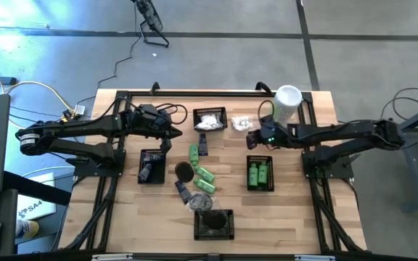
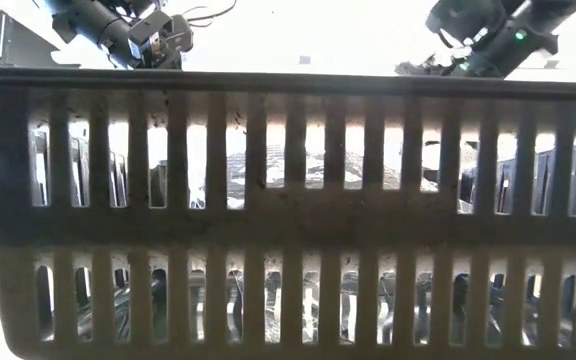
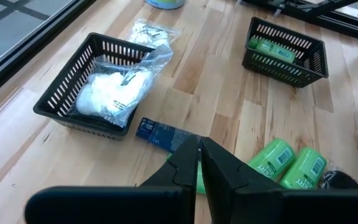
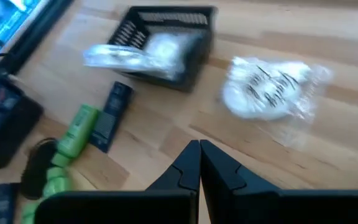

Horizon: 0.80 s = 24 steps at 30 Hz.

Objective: Pick & Place Travel size toiletries
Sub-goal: Put the pack of cotton buds into the top middle black bin

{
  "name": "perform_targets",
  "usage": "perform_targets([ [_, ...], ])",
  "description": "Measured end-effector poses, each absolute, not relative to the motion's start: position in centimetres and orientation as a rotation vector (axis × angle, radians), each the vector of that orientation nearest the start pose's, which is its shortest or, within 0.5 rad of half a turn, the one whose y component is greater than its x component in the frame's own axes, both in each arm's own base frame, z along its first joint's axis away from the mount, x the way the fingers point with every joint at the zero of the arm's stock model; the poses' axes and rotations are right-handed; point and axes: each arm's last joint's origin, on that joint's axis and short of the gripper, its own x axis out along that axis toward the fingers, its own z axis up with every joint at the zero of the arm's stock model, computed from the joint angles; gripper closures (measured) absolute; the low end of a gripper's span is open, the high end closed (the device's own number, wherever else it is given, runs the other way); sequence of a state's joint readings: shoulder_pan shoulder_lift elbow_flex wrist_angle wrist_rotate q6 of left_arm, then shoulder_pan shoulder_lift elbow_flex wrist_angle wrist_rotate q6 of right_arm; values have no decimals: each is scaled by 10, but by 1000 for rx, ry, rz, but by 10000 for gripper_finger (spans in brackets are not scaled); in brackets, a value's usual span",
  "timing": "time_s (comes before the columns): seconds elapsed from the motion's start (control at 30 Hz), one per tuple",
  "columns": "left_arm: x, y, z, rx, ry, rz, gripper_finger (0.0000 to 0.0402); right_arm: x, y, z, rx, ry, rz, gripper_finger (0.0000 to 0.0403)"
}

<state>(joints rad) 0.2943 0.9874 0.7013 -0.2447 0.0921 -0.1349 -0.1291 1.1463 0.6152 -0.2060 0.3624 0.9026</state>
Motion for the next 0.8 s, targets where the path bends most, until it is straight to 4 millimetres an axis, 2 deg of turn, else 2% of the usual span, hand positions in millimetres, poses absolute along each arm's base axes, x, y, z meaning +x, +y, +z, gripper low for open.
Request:
perform_targets([
  [0.2,202,58,264,-233,505,232,384,197,-45,180,901,522,-818,401],
  [0.33,202,58,264,-233,505,232,384,190,-48,165,912,529,-886,401],
  [0.57,202,58,264,-233,504,232,384,191,-51,160,836,556,-890,401],
  [0.8,202,58,264,-232,505,238,384,196,-54,153,821,516,-985,400],
])
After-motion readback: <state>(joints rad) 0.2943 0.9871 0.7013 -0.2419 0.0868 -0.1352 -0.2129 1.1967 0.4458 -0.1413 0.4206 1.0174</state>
